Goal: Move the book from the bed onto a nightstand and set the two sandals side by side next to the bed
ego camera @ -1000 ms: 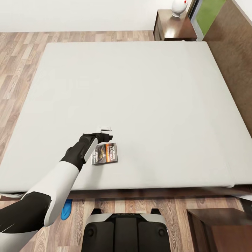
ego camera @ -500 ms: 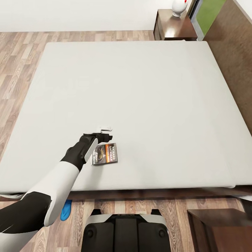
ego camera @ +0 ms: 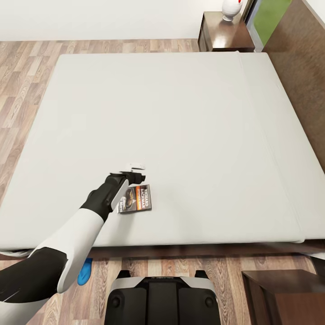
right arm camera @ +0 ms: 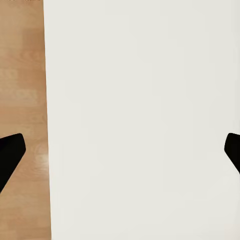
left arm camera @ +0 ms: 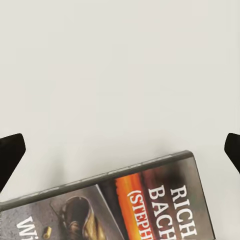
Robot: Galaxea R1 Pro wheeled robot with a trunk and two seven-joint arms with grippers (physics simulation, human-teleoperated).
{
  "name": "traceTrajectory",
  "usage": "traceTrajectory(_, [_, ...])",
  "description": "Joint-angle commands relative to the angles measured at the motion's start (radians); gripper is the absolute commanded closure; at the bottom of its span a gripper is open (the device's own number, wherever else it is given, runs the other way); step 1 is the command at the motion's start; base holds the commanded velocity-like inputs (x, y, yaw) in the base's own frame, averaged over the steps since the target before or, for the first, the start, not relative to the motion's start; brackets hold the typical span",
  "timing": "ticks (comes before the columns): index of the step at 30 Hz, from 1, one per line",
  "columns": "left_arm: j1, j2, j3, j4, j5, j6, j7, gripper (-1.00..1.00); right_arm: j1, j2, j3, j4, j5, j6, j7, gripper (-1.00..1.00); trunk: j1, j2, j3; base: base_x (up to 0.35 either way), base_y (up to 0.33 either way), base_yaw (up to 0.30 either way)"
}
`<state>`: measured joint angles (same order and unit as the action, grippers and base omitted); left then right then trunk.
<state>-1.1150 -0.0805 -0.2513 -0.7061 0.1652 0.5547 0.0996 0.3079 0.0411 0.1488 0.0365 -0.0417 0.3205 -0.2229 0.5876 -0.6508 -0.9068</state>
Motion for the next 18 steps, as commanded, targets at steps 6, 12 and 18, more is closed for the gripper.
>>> traceTrajectory(6, [0.0, -0.004, -0.013, -0.001, 0.011, 0.003, 0.023, -1.0, 0.0, 0.0, 0.008, -0.001, -0.004, 0.005, -0.003, -1.0, 0.0, -0.001, -0.001, 0.0, 0.0, 0.0])
traceTrajectory(12, [0.0, -0.006, -0.015, -0.001, 0.011, 0.002, 0.026, -1.0, -0.001, 0.0, 0.008, -0.001, -0.004, 0.005, -0.003, -1.0, 0.0, -0.001, -0.001, 0.0, 0.0, 0.0])
traceTrajectory(18, [0.0, -0.008, -0.015, -0.001, 0.011, 0.002, 0.027, -1.0, -0.001, 0.0, 0.008, -0.001, -0.004, 0.005, -0.003, -1.0, 0.008, -0.015, -0.007, 0.0, 0.0, 0.0])
